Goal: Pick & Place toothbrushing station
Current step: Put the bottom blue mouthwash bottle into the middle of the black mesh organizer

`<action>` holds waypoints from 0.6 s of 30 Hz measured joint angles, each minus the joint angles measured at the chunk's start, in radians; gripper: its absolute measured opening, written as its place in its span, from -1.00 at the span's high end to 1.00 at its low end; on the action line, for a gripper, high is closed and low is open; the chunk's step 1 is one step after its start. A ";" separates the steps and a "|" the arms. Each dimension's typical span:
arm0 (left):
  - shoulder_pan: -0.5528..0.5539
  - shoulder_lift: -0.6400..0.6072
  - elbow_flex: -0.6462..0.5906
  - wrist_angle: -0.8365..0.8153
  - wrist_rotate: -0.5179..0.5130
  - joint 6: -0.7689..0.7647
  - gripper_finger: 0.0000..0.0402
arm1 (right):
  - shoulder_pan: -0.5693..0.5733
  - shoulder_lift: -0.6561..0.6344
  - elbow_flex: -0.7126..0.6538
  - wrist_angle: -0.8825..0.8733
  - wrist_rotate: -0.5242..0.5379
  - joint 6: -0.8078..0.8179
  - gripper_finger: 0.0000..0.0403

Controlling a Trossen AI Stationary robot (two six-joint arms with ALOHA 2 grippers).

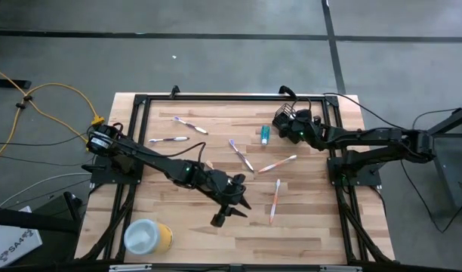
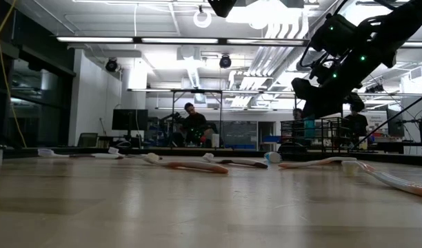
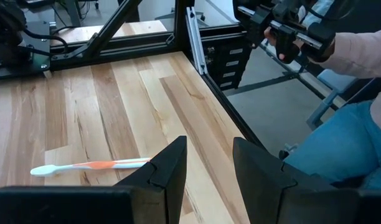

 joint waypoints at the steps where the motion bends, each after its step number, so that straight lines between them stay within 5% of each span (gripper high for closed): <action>1: -0.001 0.000 0.000 0.003 0.000 0.000 0.37 | 0.000 0.000 0.000 -0.002 -0.002 0.000 0.54; 18: -0.004 0.000 0.000 0.003 0.000 -0.003 0.37 | -0.031 0.000 0.000 -0.038 -0.040 0.022 0.53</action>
